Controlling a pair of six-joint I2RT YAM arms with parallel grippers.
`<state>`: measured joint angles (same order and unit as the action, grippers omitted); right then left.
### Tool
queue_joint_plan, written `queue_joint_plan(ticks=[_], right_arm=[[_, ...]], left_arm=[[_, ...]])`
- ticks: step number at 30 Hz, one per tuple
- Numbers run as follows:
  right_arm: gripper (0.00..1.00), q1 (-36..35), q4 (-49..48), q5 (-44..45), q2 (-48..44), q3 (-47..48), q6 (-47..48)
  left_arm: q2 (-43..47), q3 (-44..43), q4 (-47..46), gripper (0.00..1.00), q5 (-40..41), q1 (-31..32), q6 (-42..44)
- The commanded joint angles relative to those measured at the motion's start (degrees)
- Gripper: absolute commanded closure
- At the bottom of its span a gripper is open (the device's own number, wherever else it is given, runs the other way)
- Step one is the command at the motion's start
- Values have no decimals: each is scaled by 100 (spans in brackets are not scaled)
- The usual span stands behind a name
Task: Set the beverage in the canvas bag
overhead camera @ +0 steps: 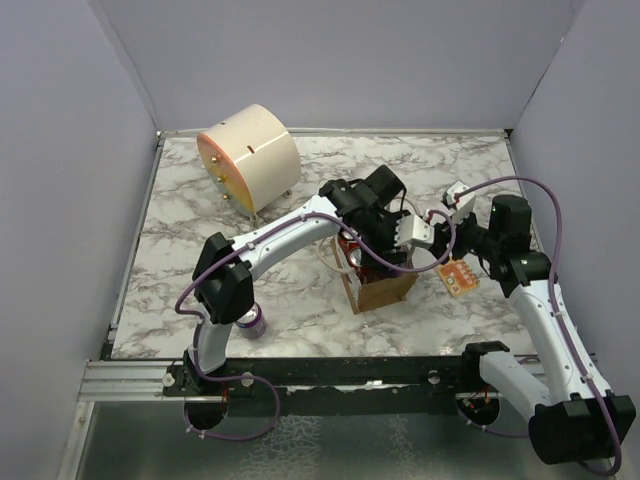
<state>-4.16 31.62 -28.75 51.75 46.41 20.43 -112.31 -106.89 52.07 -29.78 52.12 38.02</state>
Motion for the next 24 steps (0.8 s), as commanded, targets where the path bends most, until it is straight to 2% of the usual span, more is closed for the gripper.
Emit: queue_joint_plan(ticks=[1,13,24], right_arm=[[42,55,-224,61,30,-53,-111],[41,65,-191,-102,-9,-137,-52],[41,65,-113,-424,29,-144,-6]], left_arm=[[-92,-406,-5,100,732,193,-115],[-433,-509,-351,100,1167,299,-513],[-644,-540,-209,95,1197,321,-275]])
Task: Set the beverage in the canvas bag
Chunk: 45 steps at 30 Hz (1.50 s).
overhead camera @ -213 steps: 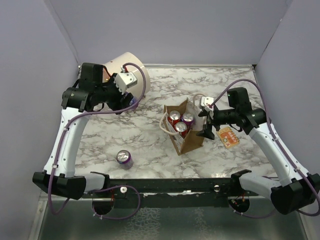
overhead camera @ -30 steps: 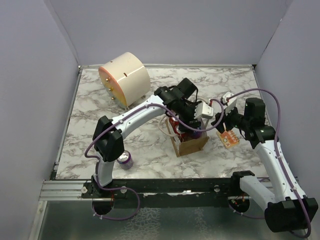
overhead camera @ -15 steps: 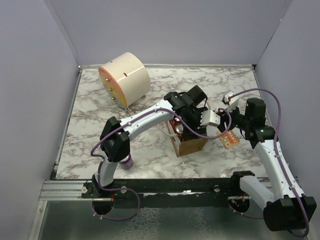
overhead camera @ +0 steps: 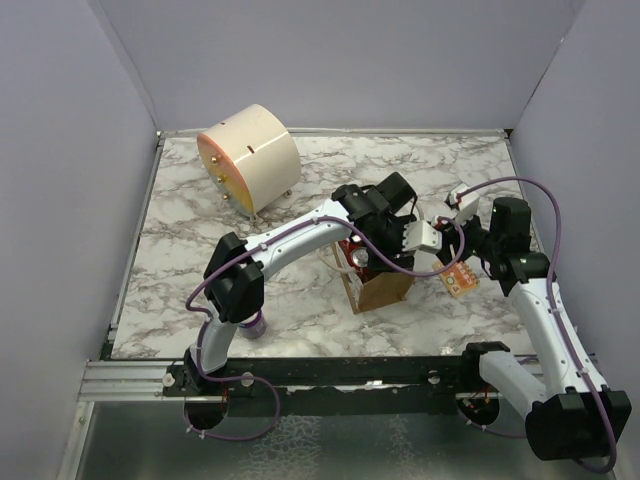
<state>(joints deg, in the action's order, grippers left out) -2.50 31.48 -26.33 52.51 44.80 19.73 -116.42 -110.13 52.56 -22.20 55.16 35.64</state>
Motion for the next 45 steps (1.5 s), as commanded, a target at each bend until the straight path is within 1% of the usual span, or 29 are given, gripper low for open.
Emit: queue_joint_plan(ticks=[1,4,8,10,15,22,26,30,34,37,41,43,45], right_arm=[[41,-101,-87,-758,-45,22,66],[41,-96,-16,-1088,-38,49,101],[41,-101,266,-1767,99,186,294],[42,-101,340,-1908,230,286,297],[43,-101,341,-2634,561,430,111],[43,-101,175,-3063,726,466,-177],[43,-101,103,-3186,659,412,-271],[43,-106,16,-2816,375,390,-500],[43,-101,105,-2846,195,439,-592],[43,-101,55,-2963,209,441,-707],[43,-101,-333,-2841,322,303,-1062],[45,-101,-431,-2932,423,334,-1167],[49,-102,-560,-2917,538,401,-1330]], left_arm=[[-252,-238,-210,95,413,21,-18],[-242,-217,-138,94,358,27,19],[-179,-73,-176,91,340,27,99],[-171,-26,-194,90,272,26,131],[-245,-10,-194,89,177,30,203],[-275,36,-225,89,26,30,275],[-271,35,-307,89,-60,30,256],[-271,86,-369,90,-64,28,258],[-219,133,-408,92,-58,30,268],[-144,217,-457,94,-55,26,273],[-34,363,-534,95,-94,30,323],[-21,407,-562,95,-91,28,339],[-29,417,-554,95,-84,27,357]])
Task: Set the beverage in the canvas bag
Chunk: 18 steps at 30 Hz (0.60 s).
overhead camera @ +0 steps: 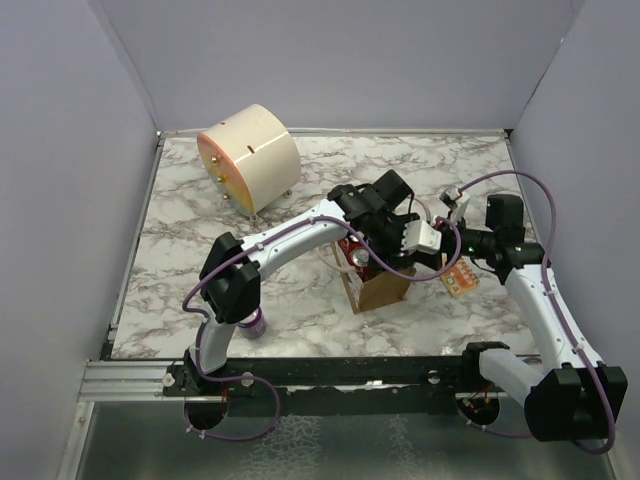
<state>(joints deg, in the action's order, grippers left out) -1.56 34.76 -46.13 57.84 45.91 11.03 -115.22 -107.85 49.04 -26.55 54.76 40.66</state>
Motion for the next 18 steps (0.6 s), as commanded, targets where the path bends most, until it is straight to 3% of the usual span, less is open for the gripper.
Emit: queue_joint_plan(ticks=[1,6,14,18], right_arm=[[51,-195,-926,-864,60,340,-523],[65,-195,-971,-590,279,479,-669],[94,-194,-1076,-520,126,474,-769],[99,-195,-1068,-449,151,508,-843]], left_arm=[[-156,186,-197,95,359,65,-139],[-211,155,-100,95,427,68,-49],[-260,180,84,95,358,87,293],[-336,118,42,95,392,87,374]])
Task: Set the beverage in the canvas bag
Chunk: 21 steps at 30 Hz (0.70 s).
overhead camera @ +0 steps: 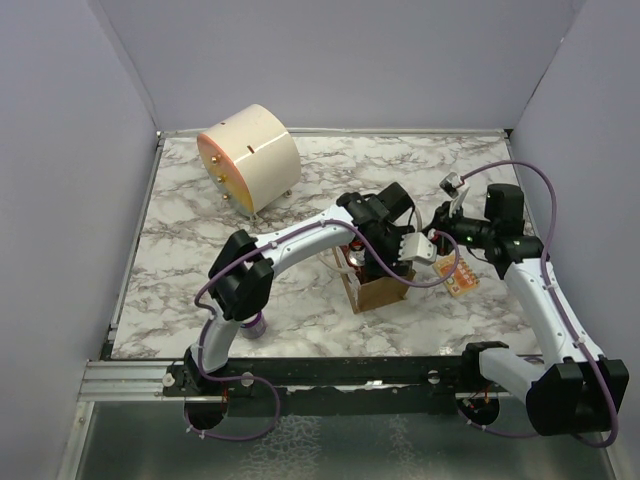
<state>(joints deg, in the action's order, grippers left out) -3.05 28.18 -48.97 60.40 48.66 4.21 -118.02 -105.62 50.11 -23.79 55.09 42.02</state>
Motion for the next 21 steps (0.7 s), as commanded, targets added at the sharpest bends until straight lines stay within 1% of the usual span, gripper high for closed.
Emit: queue_joint_plan(ticks=[1,5,9,14,21], right_arm=[[99,-47,-404,-118,-82,222,-158],[99,-47,-433,-60,-63,167,-150],[99,-47,-449,-24,-57,113,-117],[99,-47,-496,51,-103,6,-54],[99,-47,-514,234,-164,-90,5]], left_arm=[[-74,-119,-77,95,112,54,242],[-152,-184,-135,95,112,54,240],[-207,-148,-233,89,165,58,243],[-296,-180,-261,73,258,63,157],[-336,-295,-149,57,221,63,14]])
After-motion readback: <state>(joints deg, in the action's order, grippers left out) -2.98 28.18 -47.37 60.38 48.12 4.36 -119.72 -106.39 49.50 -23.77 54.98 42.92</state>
